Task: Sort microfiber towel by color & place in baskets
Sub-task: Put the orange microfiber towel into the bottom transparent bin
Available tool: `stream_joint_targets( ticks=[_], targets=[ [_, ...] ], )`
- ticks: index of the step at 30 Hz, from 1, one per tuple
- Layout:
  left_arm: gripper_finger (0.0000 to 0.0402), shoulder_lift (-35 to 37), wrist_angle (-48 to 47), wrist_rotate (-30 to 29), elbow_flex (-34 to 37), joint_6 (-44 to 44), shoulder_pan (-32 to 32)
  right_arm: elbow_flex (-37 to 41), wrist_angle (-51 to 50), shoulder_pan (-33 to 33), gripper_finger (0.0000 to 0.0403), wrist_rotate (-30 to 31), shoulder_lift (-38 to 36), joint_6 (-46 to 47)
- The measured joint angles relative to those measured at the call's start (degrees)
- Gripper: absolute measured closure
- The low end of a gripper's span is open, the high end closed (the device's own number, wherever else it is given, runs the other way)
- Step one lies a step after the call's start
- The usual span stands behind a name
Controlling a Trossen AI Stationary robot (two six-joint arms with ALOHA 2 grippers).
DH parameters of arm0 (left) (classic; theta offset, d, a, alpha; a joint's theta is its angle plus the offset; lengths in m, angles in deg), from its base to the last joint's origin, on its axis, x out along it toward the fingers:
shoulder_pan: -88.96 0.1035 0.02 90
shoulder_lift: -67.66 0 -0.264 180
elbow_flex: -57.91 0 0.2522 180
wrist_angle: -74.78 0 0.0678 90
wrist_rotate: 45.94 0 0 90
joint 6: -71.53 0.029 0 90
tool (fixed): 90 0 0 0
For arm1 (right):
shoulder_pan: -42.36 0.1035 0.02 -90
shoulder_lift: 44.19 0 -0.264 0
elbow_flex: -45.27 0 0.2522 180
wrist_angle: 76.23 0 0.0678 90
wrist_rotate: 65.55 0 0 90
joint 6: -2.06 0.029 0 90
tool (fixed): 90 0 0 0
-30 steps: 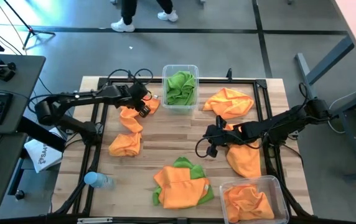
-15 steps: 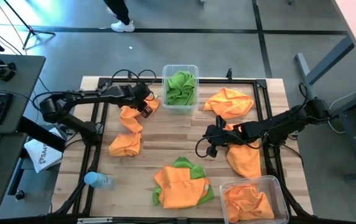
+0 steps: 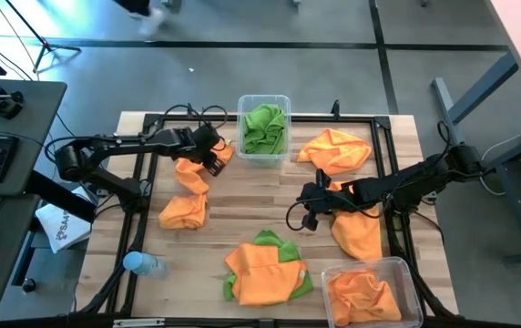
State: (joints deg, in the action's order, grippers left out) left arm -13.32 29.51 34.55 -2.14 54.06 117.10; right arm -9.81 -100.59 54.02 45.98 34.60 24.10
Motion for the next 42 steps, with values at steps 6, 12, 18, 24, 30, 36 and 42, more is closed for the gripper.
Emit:
stream_joint_targets(
  ticks=[6, 12, 18, 24, 30, 36, 42],
  targets=[
    [0.0312, 0.0, 1.6, -2.2, 2.0, -1.1, -0.4, 0.0, 0.3, 0.0, 0.0402, 0.0, 0.0, 0.0],
    [0.0312, 0.0, 1.9, -5.2, 2.0, -1.3, -0.4, 0.0, 0.9, 0.0, 0.0402, 0.0, 0.0, 0.0],
    [0.0333, 0.0, 1.7, -5.1, 2.0, -1.9, -0.6, 0.0, 1.0, 0.0, 0.0402, 0.1, 0.0, 0.4],
    [0.0394, 0.0, 1.8, -5.0, 2.0, -2.5, -1.5, 0.0, 1.0, 0.0, 0.0402, 0.1, 0.0, 0.4],
    [0.04, 2.6, 0.8, -5.0, 2.0, -3.4, -4.1, 0.0, 0.8, 0.0, 0.0402, -0.6, 0.0, 0.0],
    [0.0401, 13.1, -1.0, -6.7, 2.0, -3.5, -7.8, 0.0, 0.5, 0.0, 0.0402, -0.6, 0.0, -0.3],
    [0.0401, 27.4, -0.9, -7.9, 2.0, -2.8, -12.8, 0.0, 0.8, 0.0, 0.0402, 0.8, 0.0, -1.6]
  ],
)
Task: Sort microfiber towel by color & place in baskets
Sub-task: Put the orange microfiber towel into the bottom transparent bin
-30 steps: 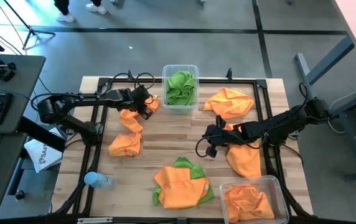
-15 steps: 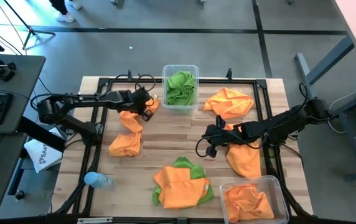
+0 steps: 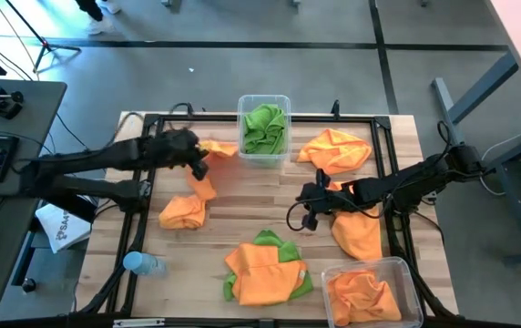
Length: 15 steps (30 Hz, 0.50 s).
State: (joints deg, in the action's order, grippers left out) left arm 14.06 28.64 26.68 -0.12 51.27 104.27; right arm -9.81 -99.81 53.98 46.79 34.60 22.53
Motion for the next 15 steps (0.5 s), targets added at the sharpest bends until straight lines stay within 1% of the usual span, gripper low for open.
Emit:
stream_joint_targets(
  ticks=[4, 8, 12, 15],
  targets=[
    [0.0401, 7.6, 4.1, -0.1, 0.0, 2.4, -3.6, 0.0, 1.1, 0.0, 0.0402, 3.2, 0.0, 0.0],
    [0.0401, 12.5, 11.5, 0.0, 0.0, 6.3, -6.9, 0.0, 3.3, 0.0, 0.0402, 5.2, 0.0, -0.1],
    [0.0401, 14.6, 20.5, 1.3, 0.0, 9.4, -9.6, 0.0, 7.9, 0.0, 0.0402, 5.1, 0.0, -2.8],
    [0.0401, 14.0, 27.5, 5.1, 0.0, 11.6, -10.9, 0.0, 14.3, -0.3, 0.0402, 5.0, 0.0, -6.5]
  ],
)
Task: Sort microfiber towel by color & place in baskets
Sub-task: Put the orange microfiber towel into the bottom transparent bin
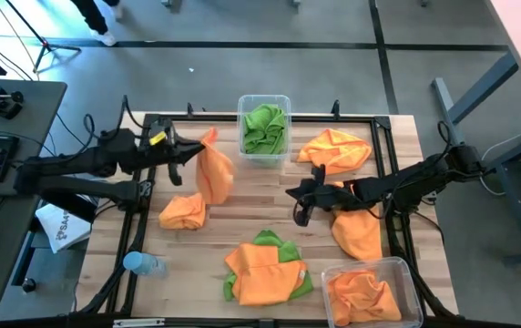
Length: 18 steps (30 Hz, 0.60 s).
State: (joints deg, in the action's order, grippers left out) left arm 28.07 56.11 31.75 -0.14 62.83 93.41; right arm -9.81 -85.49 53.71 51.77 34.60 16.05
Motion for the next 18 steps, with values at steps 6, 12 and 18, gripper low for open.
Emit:
stream_joint_targets(
  ticks=[6, 12, 18],
  targets=[
    [0.0401, -5.5, 9.5, 6.2, 0.0, 0.3, -1.6, -3.1, 7.4, -2.3, 0.0372, -5.4, 0.0, -6.8],
    [0.0401, -12.3, 15.8, 8.2, 0.0, -1.6, -2.1, -10.9, 7.4, -4.0, 0.0298, -7.6, 0.0, -14.7],
    [0.0401, -19.4, 18.2, 10.8, -4.6, -1.7, -2.6, -17.7, 7.5, -5.0, 0.0233, -18.3, 0.5, -19.5]
  ],
)
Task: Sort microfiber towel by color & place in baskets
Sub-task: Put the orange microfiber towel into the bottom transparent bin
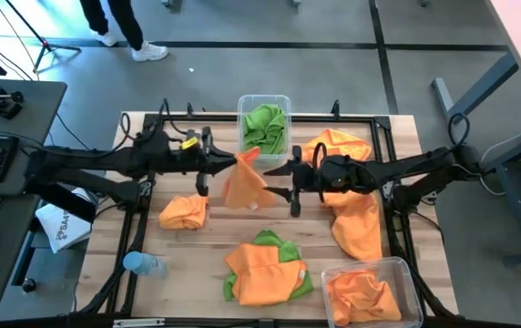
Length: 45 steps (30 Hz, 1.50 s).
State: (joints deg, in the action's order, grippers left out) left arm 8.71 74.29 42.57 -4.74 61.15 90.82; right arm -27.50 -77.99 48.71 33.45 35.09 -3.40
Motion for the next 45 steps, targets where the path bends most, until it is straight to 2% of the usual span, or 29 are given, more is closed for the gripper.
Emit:
stream_joint_targets(
  ticks=[4, 8, 12, 14, 16, 18, 22, 23, 29, 33, 39, 45],
  targets=[
    [0.0401, -5.4, -0.1, 0.3, -5.2, 0.1, -0.8, -3.5, 0.0, 0.0, 0.0195, -0.5, 2.5, -2.9],
    [0.0401, -9.8, -1.1, 3.4, -10.2, 1.5, -0.9, -6.1, -0.2, 0.0, 0.0166, 0.3, 6.5, -5.5],
    [0.0401, -13.2, -3.5, 4.0, -14.3, 1.6, -1.4, -7.9, -0.3, 0.0, 0.016, 5.5, 9.7, -6.0],
    [0.0401, -13.9, -4.4, 4.1, -15.2, 1.6, -1.6, -8.2, -1.0, 0.0, 0.0172, 7.1, 10.3, -6.2],
    [0.0401, -14.2, -4.4, 4.1, -15.4, 1.7, -1.6, -8.4, -2.0, 0.0, 0.0203, 7.2, 10.4, -6.4],
    [0.0401, -14.3, -4.9, 4.1, -15.4, 2.5, -1.6, -8.4, -3.4, 0.0, 0.0251, 7.3, 10.4, -6.4],
    [0.0401, -14.3, -5.3, 4.0, -15.4, 1.6, -1.6, -8.4, -5.9, 0.0, 0.0372, 7.3, 10.4, -5.3],
    [0.0401, -14.3, -5.8, 3.6, -15.4, 1.6, -1.6, -8.4, -6.5, 0.0, 0.0387, 7.2, 10.4, -5.1],
    [0.0401, -14.3, -9.5, 3.1, -15.4, 2.1, -1.6, -8.4, -10.5, 0.0, 0.0369, 7.2, 10.2, -2.1],
    [0.0395, -14.3, -10.1, 3.0, -15.4, 2.7, -1.6, -8.4, -12.8, 0.0, 0.0389, 7.1, 9.7, -1.8],
    [0.035, -14.3, -10.7, 1.8, -15.4, 3.5, -1.6, -8.4, -15.2, 0.0, 0.0394, 7.1, 7.8, 0.6],
    [0.0322, -14.2, -18.3, -0.7, -15.4, 3.2, -1.3, -8.4, -25.1, 0.4, 0.04, 7.1, 2.8, 5.3]
  ],
)
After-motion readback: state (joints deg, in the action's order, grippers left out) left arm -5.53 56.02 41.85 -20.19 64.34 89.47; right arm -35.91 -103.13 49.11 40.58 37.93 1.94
